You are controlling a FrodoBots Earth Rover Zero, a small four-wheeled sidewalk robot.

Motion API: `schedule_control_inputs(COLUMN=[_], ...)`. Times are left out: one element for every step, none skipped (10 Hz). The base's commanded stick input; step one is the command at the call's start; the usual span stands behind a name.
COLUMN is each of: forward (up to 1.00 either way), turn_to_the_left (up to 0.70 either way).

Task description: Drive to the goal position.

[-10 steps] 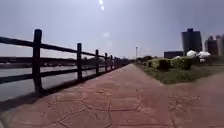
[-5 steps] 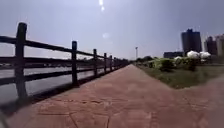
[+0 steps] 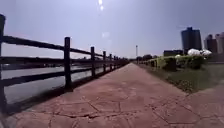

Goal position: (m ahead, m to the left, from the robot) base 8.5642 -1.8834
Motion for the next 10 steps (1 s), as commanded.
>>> schedule_control_inputs(forward=[1.0, 1.0, 1.0, 1.0, 1.0, 1.0, 1.0, 1.0, 1.0, 1.0], turn_to_the_left=[0.01, 0.01, 0.01, 0.01, 0.01, 0.01, 0.01, 0.01, -0.19, -0.38])
